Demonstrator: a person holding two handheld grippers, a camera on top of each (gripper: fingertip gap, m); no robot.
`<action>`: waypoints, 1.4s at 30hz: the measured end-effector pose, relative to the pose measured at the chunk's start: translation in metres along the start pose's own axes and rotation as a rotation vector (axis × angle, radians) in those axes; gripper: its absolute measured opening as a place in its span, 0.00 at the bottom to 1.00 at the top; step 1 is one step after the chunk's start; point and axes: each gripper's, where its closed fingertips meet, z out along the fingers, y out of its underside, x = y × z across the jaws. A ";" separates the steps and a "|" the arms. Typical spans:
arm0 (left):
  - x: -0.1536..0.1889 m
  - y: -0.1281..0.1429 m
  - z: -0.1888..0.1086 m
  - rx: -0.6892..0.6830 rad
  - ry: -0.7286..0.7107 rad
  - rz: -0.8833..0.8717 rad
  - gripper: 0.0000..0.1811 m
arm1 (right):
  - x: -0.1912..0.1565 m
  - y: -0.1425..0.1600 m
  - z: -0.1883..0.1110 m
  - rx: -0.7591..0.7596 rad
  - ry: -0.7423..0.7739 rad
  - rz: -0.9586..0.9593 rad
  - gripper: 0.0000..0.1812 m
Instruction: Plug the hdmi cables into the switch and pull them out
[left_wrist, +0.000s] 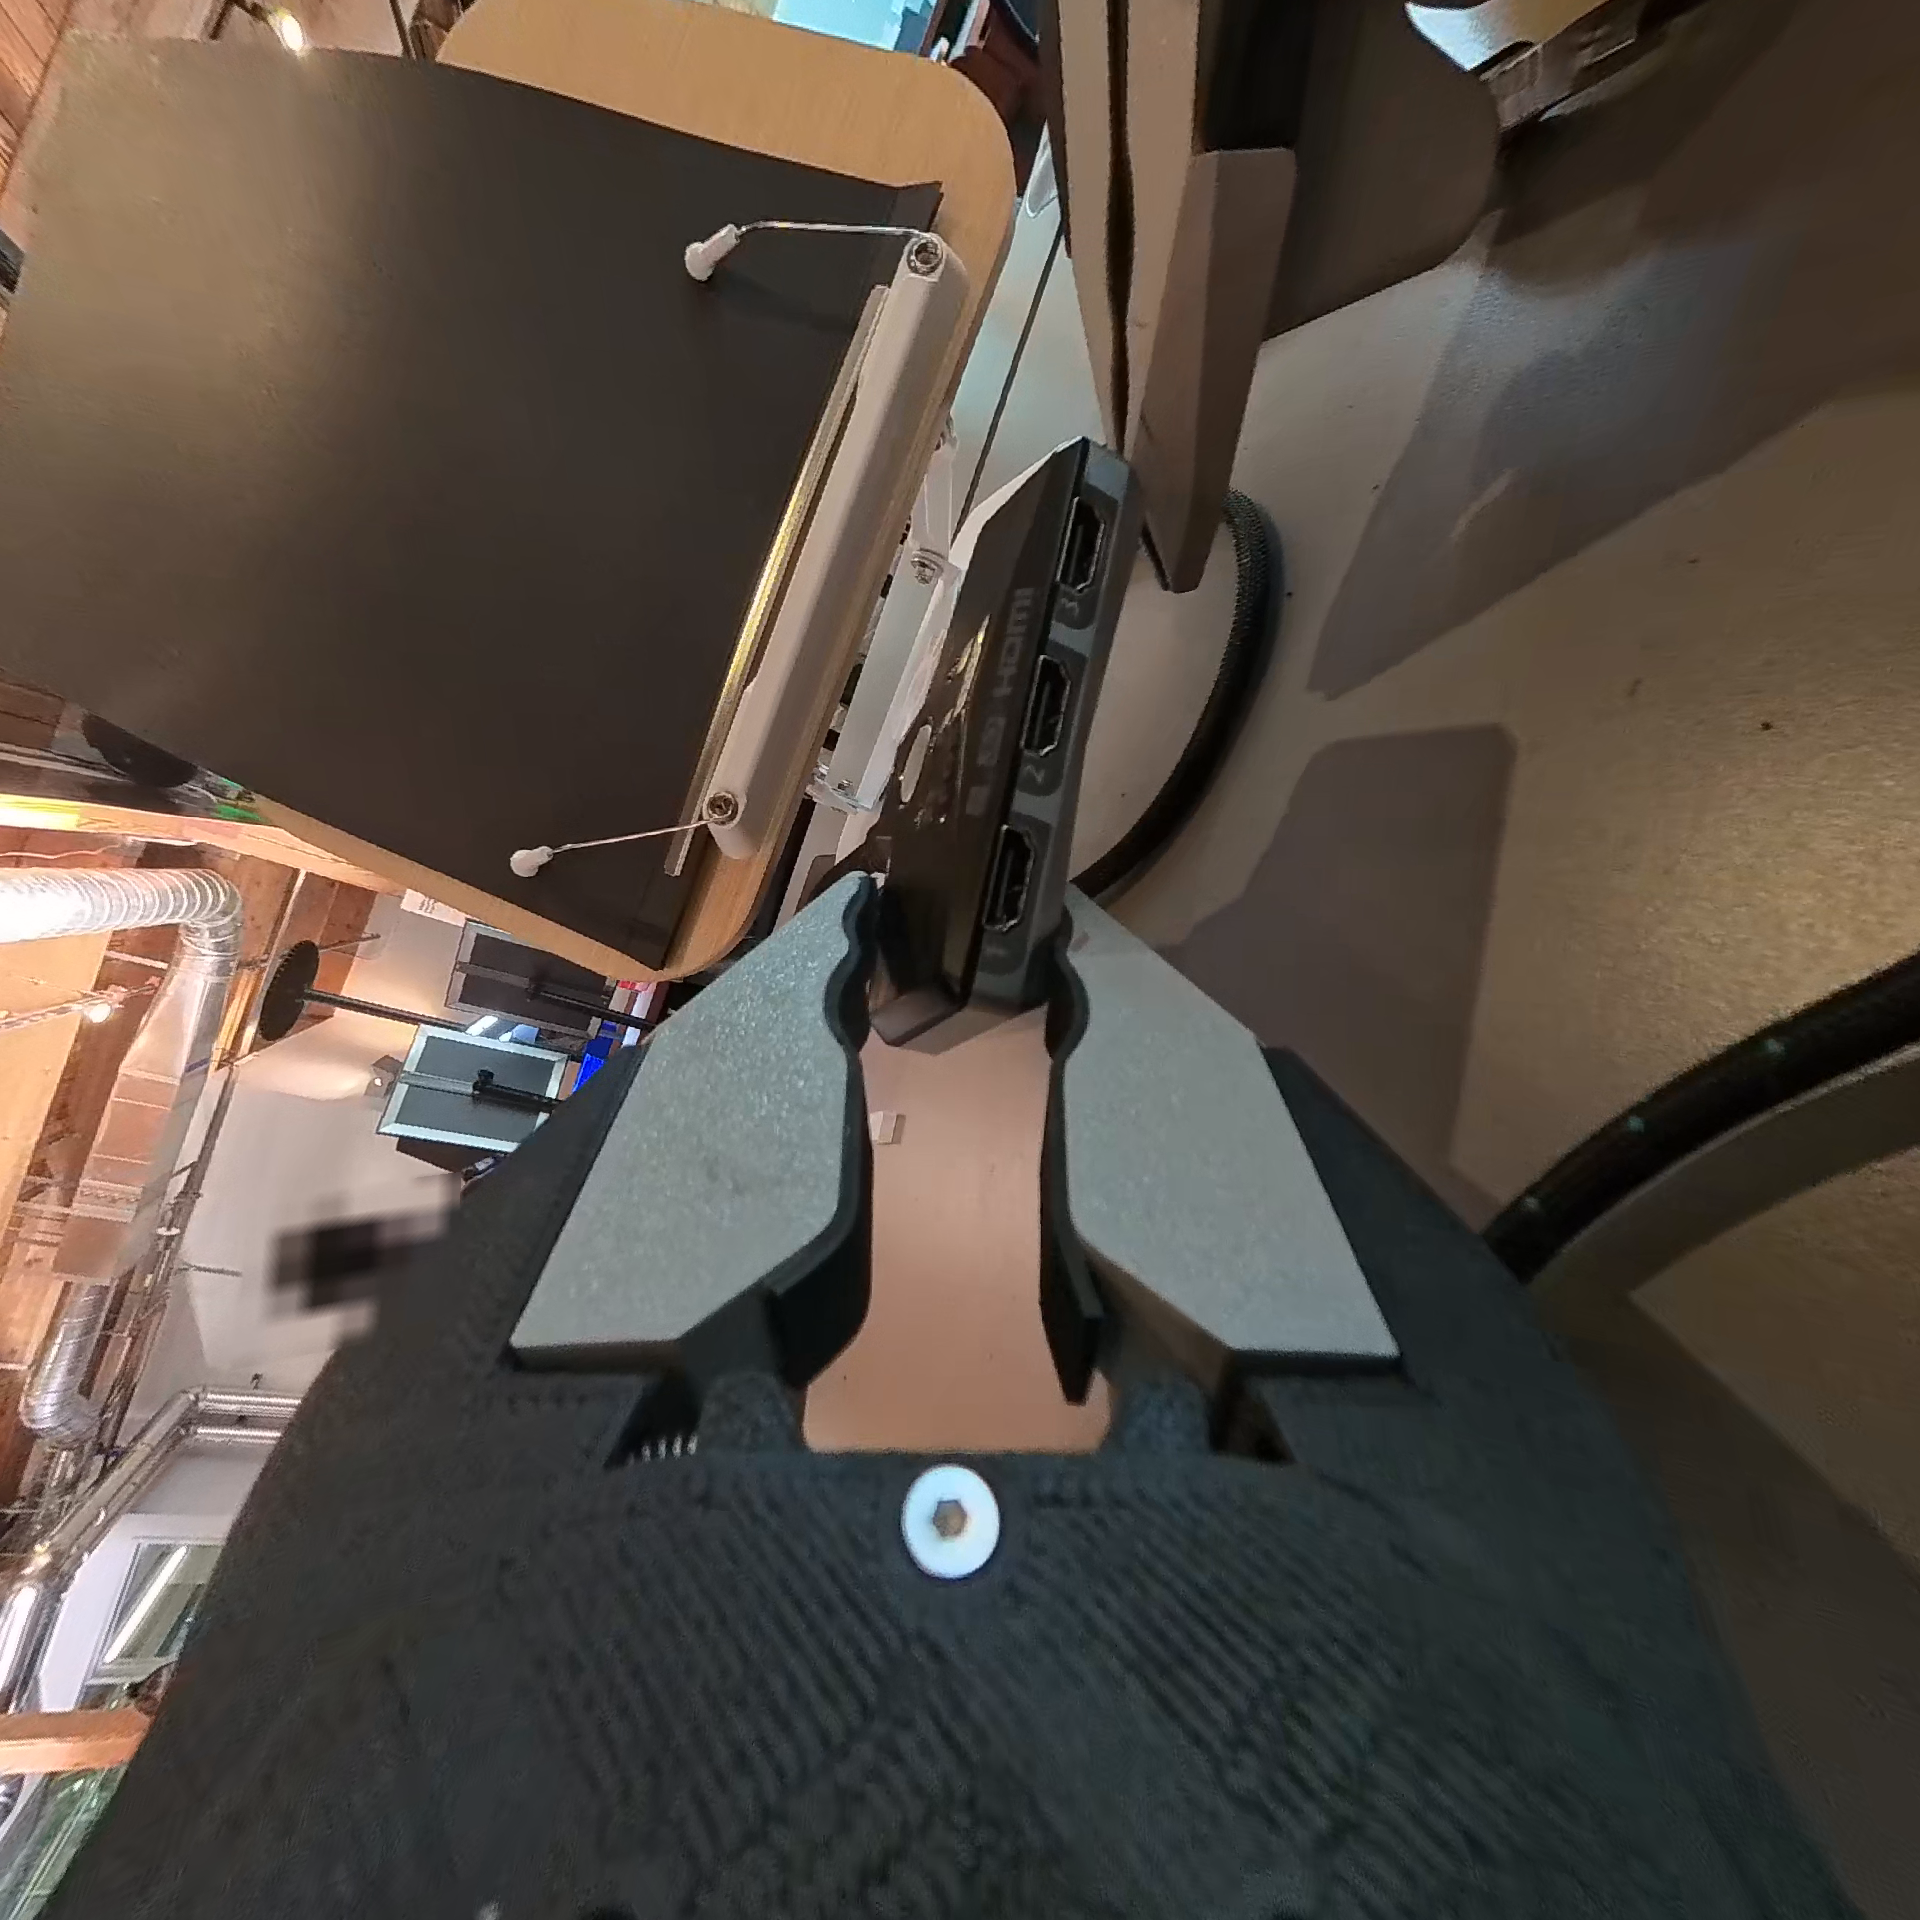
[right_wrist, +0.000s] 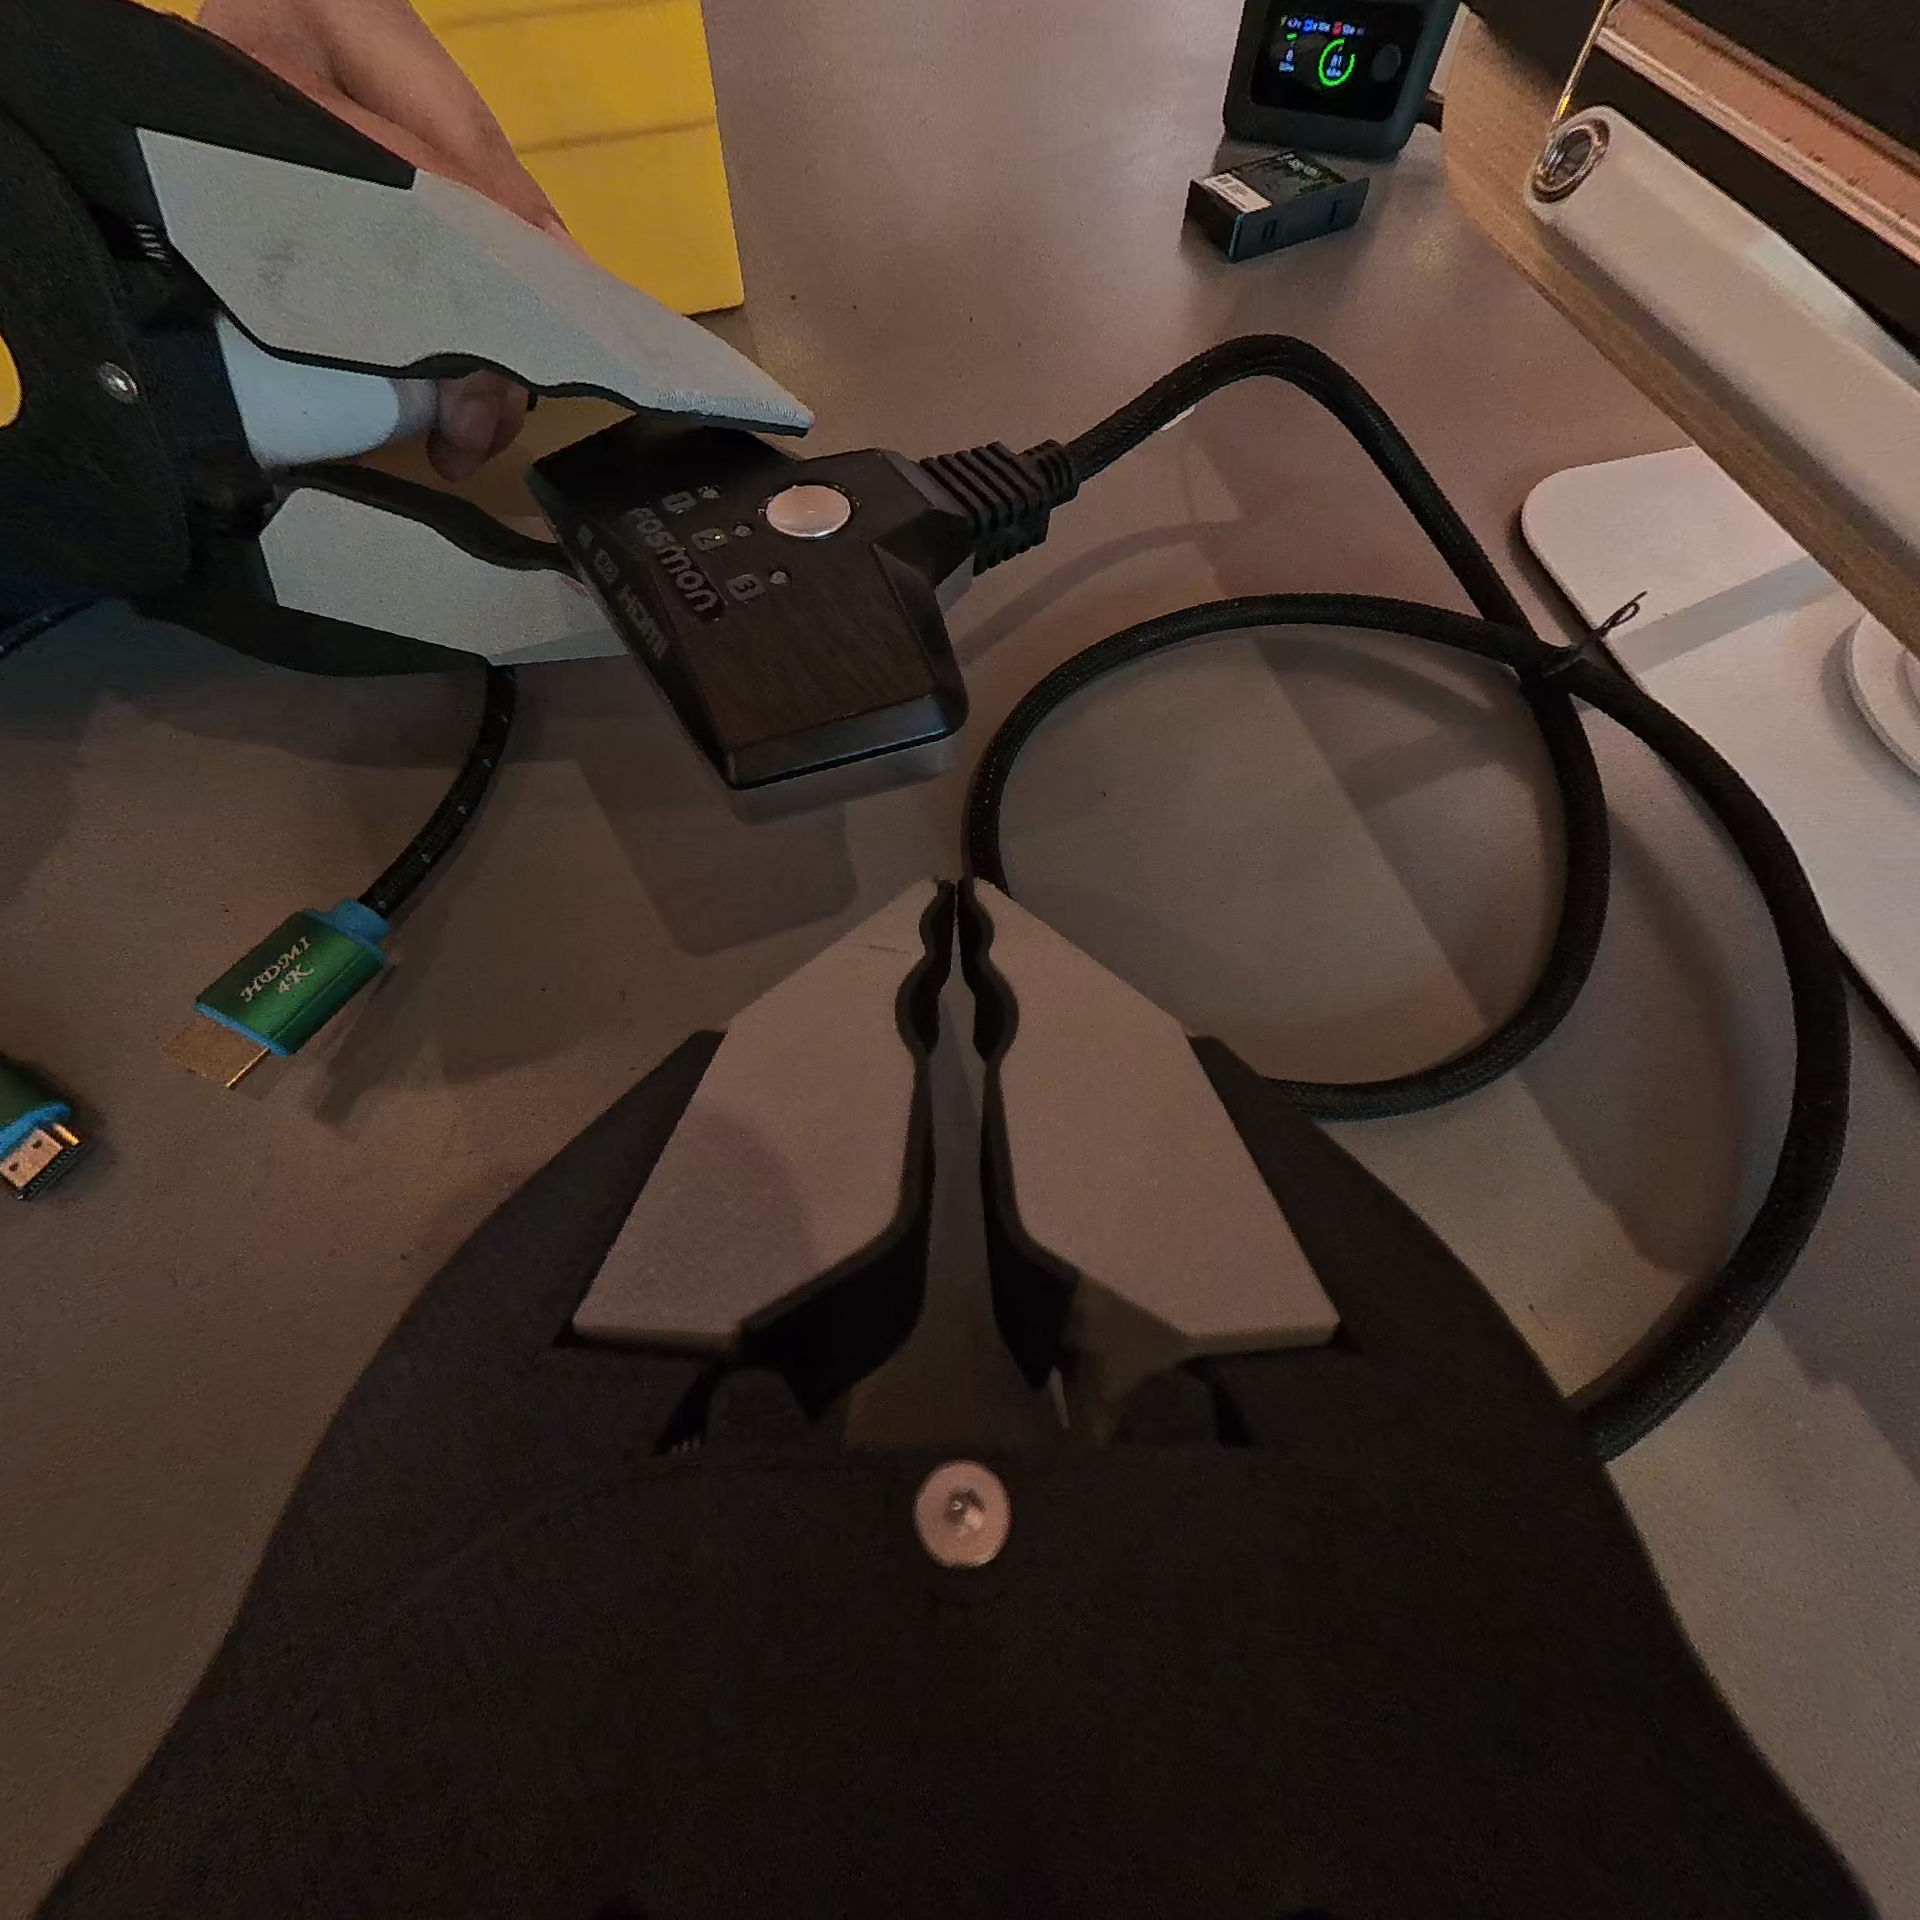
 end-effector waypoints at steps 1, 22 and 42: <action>0.000 0.000 0.000 0.000 0.000 -0.001 0.16 | 0.000 0.000 0.000 0.001 0.002 -0.001 0.00; -0.004 0.005 0.001 -0.024 -0.017 -0.013 0.16 | -0.003 -0.015 -0.010 0.078 -0.011 -0.006 0.00; -0.026 0.031 0.002 -0.131 -0.083 -0.121 0.12 | -0.187 0.019 -0.034 -0.102 -0.838 -0.336 0.03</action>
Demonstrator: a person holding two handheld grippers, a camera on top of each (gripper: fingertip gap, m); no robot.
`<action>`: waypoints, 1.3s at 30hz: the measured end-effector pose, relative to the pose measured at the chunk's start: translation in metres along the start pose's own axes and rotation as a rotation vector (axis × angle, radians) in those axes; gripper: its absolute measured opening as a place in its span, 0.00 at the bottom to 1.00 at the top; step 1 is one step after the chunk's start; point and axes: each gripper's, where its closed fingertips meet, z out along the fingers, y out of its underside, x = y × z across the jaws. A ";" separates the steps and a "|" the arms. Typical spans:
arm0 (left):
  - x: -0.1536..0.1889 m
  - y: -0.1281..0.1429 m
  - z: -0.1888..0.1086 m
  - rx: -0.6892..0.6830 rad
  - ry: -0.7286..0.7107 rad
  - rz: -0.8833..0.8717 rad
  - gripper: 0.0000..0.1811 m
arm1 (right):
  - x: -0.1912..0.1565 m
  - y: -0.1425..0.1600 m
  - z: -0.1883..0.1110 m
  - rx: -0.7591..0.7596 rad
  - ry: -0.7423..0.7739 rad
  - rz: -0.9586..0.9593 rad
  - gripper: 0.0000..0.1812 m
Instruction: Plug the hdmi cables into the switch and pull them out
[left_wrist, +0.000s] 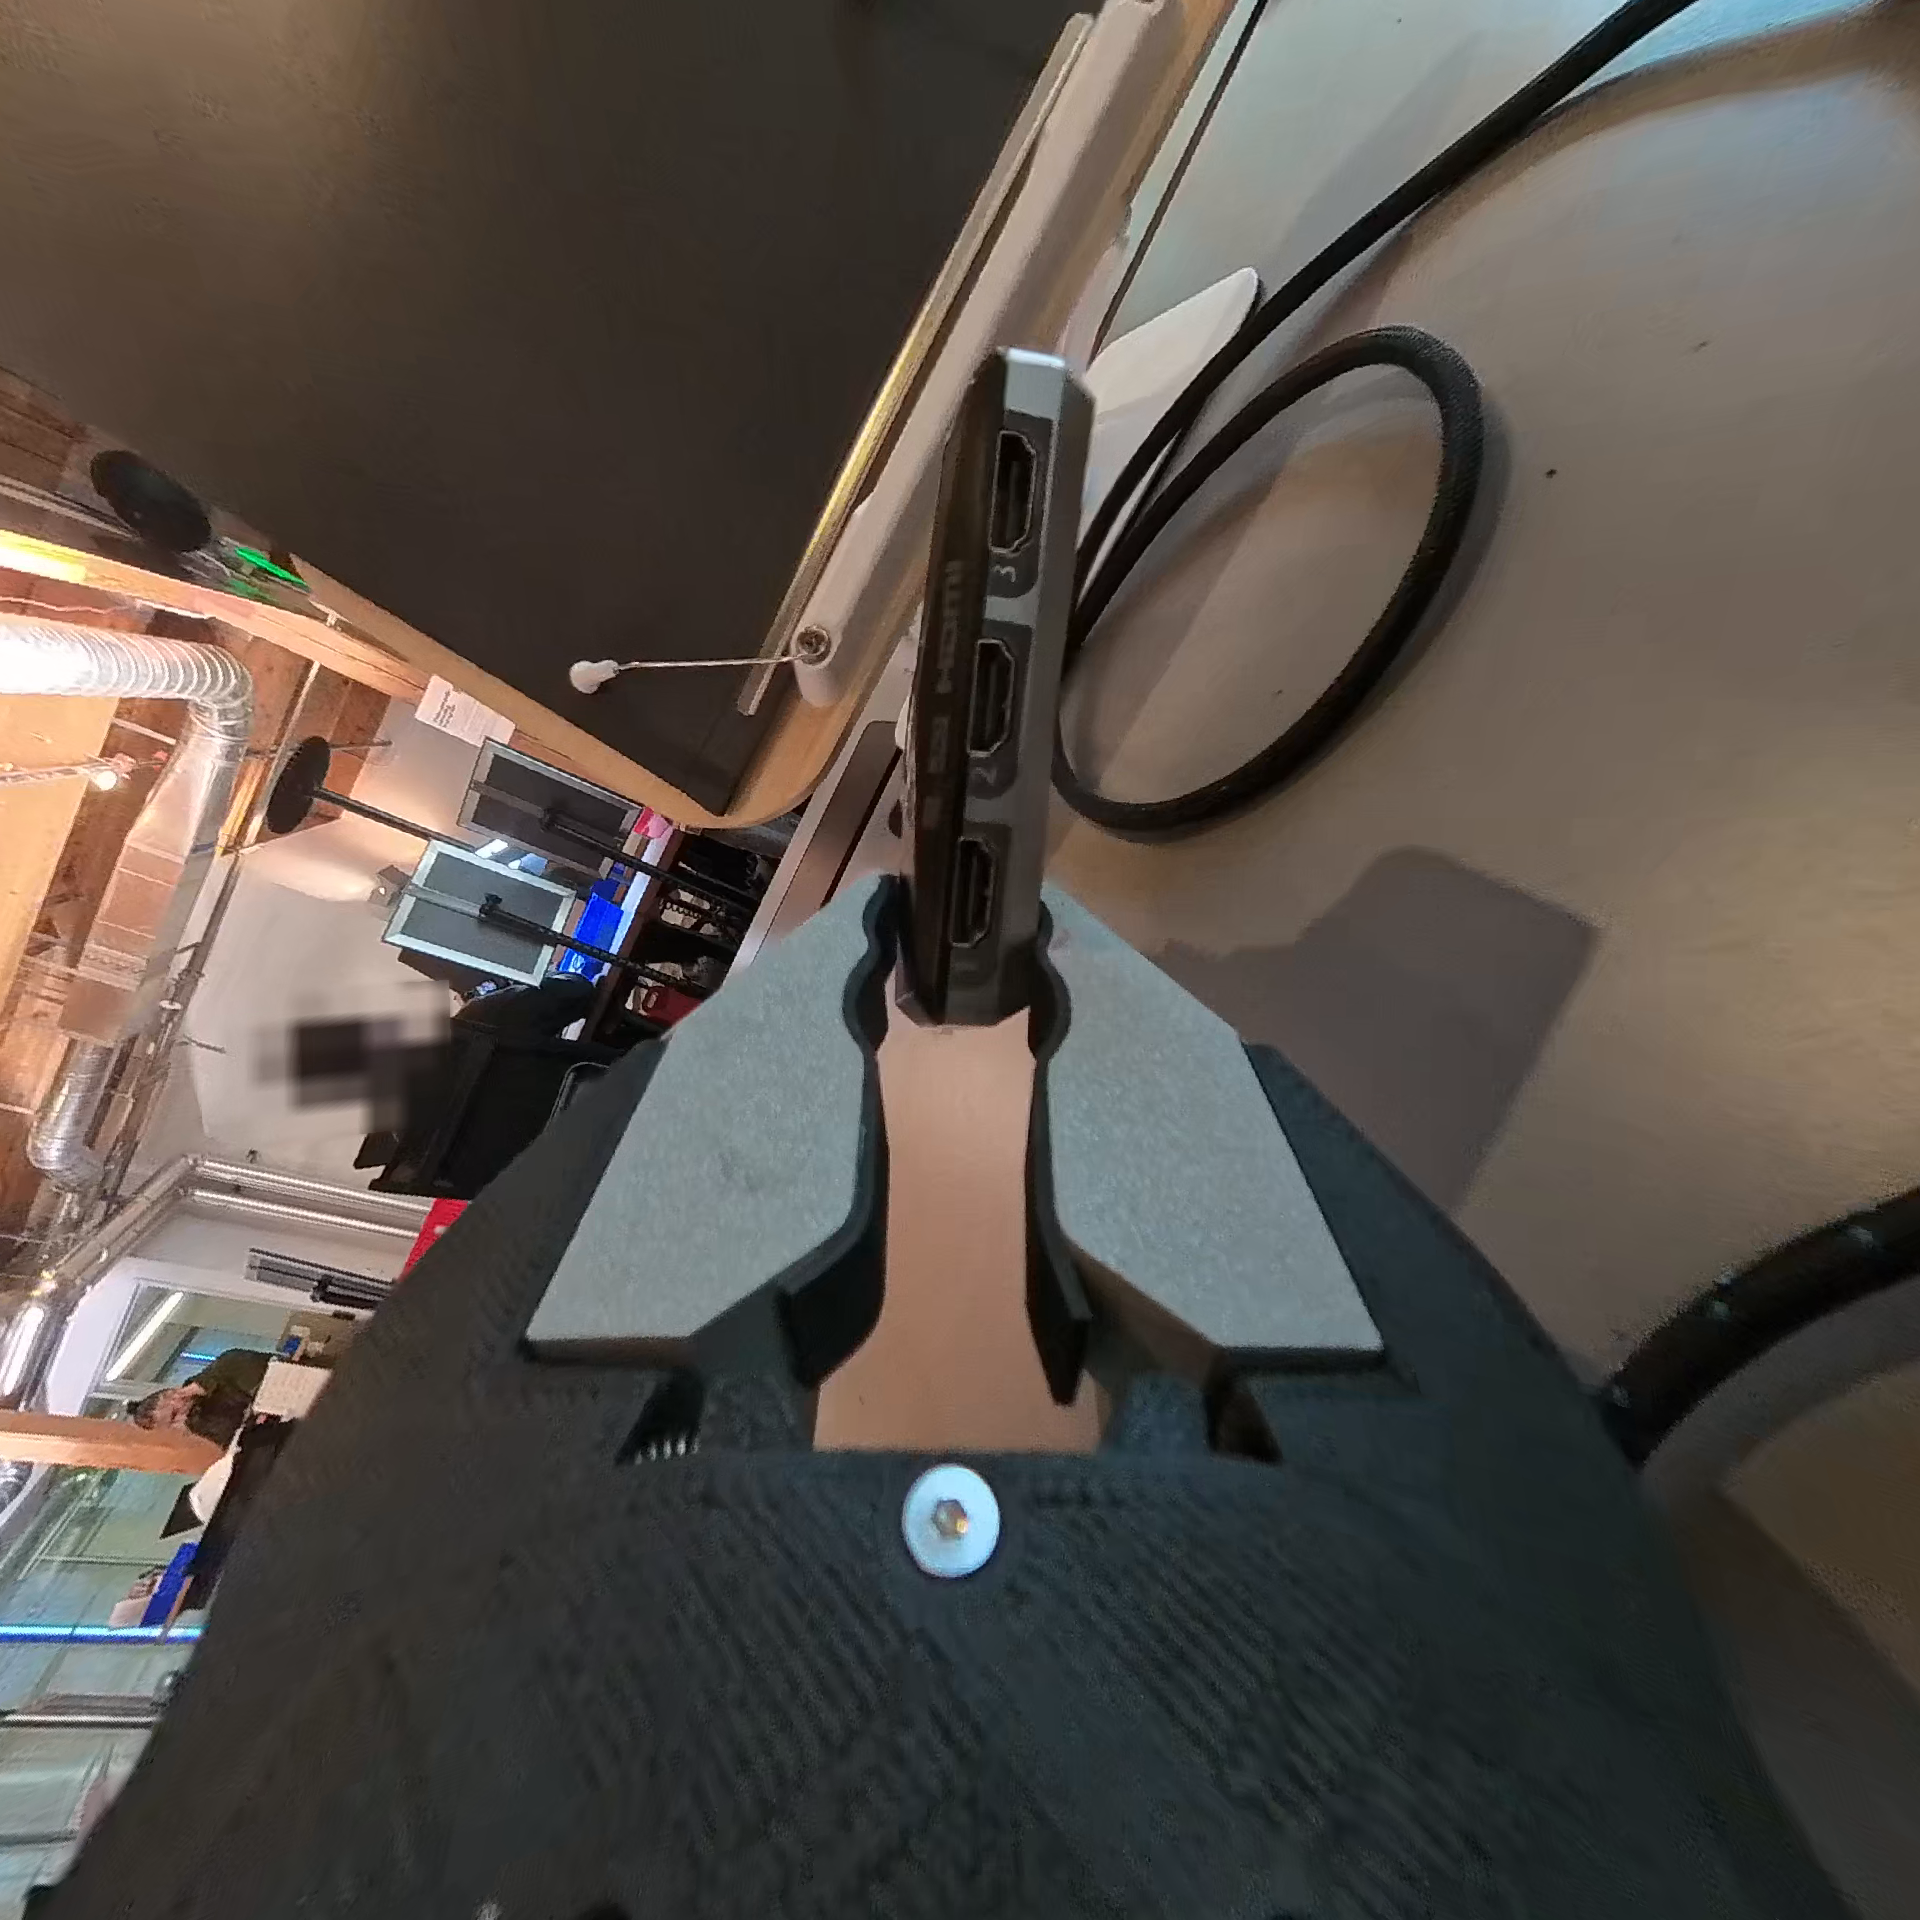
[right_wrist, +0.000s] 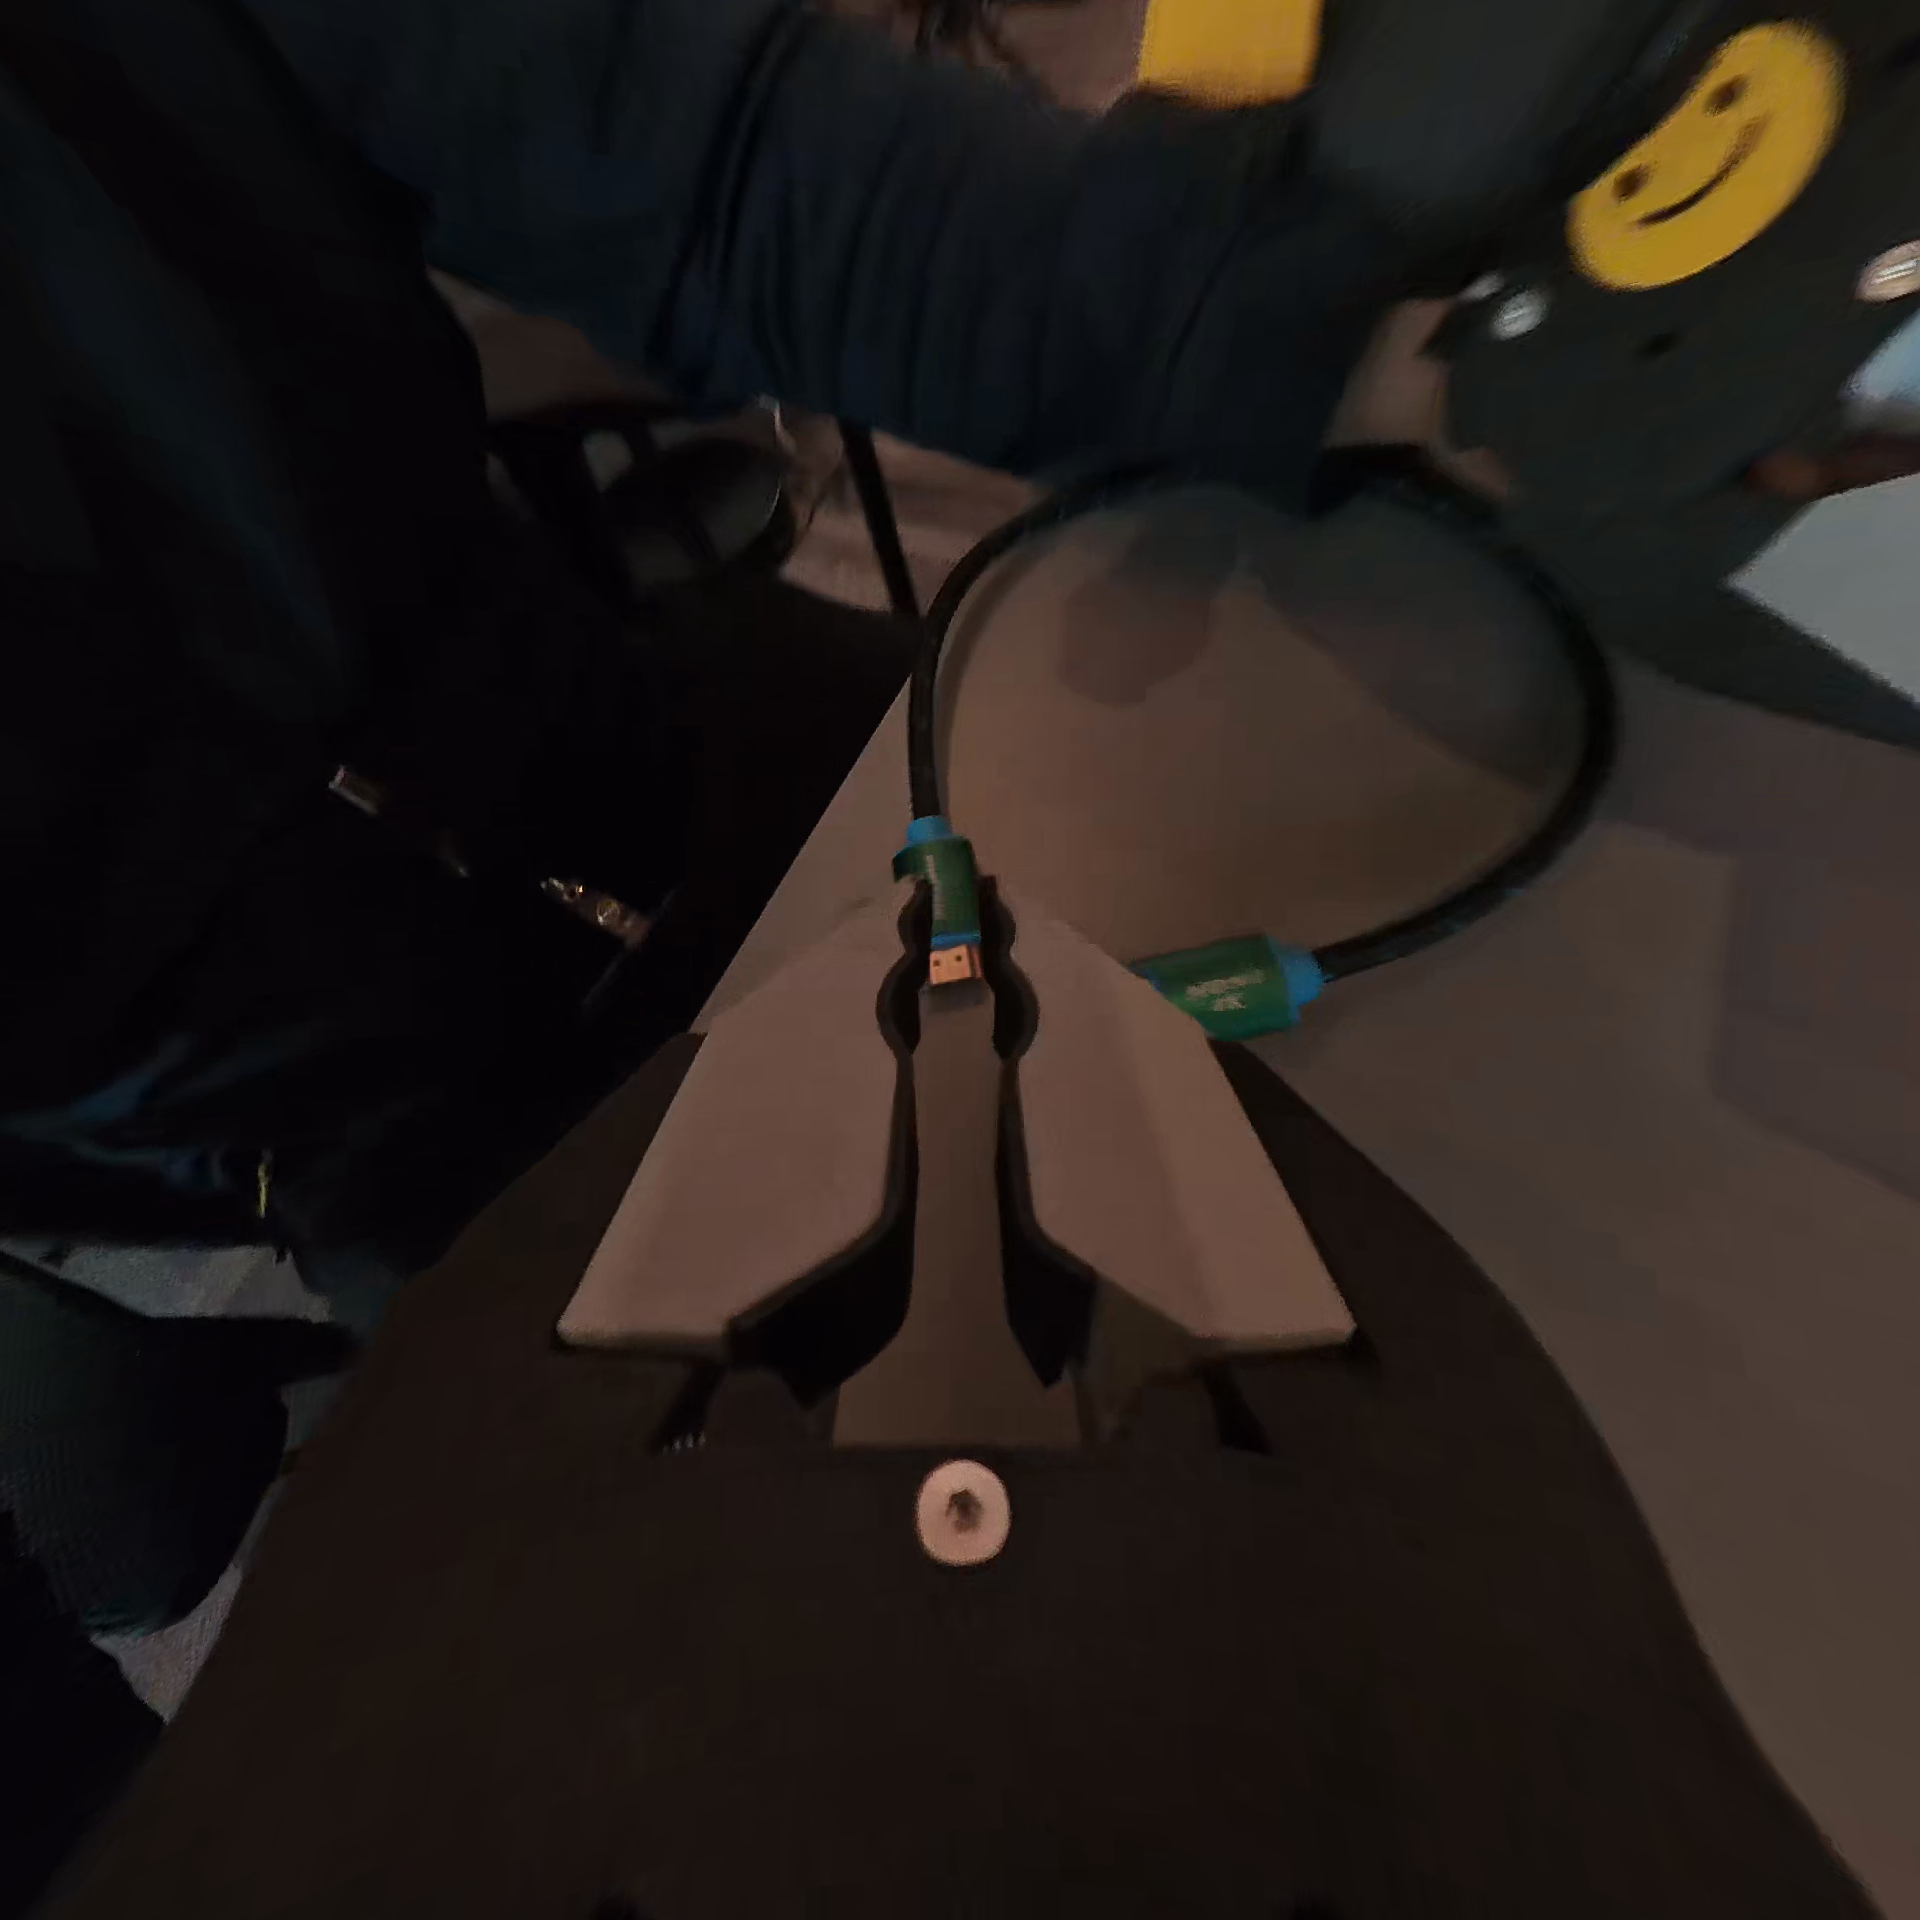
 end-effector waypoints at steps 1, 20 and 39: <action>0.000 0.001 0.000 -0.002 -0.001 -0.002 0.12 | -0.003 0.002 0.006 -0.021 -0.011 -0.006 0.03; -0.003 0.003 0.001 -0.009 -0.013 -0.016 0.11 | 0.025 0.020 -0.014 -0.132 0.226 -0.009 0.00; -0.003 0.005 0.002 -0.019 -0.016 -0.012 0.11 | -0.012 0.018 0.033 -0.210 0.047 -0.099 0.19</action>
